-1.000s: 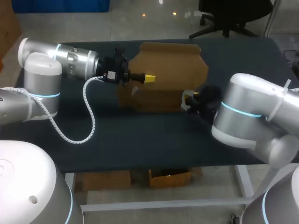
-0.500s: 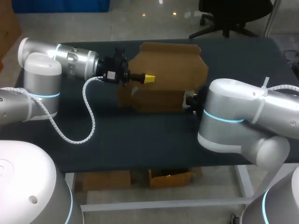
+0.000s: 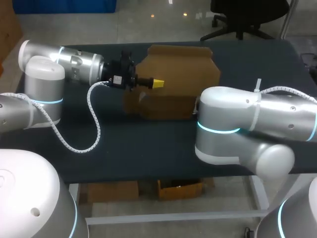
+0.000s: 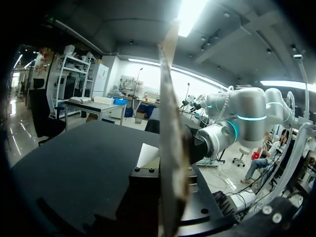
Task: Assemble the packaging by folding the flat box into shape, placing the metal phone stand inside, and closing the box properly
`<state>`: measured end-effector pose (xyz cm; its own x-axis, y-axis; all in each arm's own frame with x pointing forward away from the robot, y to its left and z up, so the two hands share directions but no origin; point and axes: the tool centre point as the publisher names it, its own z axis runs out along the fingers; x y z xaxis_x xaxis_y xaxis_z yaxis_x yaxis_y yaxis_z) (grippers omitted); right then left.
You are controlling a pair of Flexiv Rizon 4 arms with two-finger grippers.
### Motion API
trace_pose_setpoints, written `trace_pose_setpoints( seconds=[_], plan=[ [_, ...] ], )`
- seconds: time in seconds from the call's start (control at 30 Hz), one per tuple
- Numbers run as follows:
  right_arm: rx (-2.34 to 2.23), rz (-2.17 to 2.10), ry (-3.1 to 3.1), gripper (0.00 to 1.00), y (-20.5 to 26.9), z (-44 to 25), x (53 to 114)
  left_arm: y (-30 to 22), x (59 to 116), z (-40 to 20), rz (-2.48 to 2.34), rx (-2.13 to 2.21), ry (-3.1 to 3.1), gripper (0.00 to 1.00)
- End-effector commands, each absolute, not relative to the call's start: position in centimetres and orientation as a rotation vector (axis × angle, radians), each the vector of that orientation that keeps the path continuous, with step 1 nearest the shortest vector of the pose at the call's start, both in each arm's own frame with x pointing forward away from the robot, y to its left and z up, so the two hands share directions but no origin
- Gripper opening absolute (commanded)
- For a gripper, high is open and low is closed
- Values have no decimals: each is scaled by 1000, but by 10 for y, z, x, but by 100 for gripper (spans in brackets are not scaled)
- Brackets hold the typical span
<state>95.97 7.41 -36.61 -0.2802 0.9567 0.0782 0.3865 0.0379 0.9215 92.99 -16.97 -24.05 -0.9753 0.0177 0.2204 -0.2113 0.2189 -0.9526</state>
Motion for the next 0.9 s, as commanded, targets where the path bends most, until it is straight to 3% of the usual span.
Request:
trace_pose_setpoints(
  seconds=[0.03, 0.43, 0.5, 0.53, 0.57, 0.63, 0.9],
  plan=[
    [1416, 1104, 1631, 0, 84, -365, 960, -172, 931, -243, 1843, 182, -2301, 0],
    [1424, 1087, 1621, 0, 81, -364, 958, -171, 930, -241, 1854, 172, -2304, 2],
    [1425, 1083, 1619, 0, 80, -364, 958, -170, 930, -240, 1858, 157, -2309, 29],
    [1426, 1082, 1617, 0, 80, -364, 958, -170, 929, -239, 1859, 152, -2312, 49],
    [1426, 1081, 1616, 0, 79, -364, 958, -169, 929, -239, 1861, 148, -2312, 79],
    [1426, 1079, 1613, 0, 79, -364, 957, -169, 928, -237, 1864, 137, -2318, 100],
    [1430, 1077, 1611, 0, 75, -364, 955, -166, 926, -232, 1871, 84, -2344, 100]
  ],
)
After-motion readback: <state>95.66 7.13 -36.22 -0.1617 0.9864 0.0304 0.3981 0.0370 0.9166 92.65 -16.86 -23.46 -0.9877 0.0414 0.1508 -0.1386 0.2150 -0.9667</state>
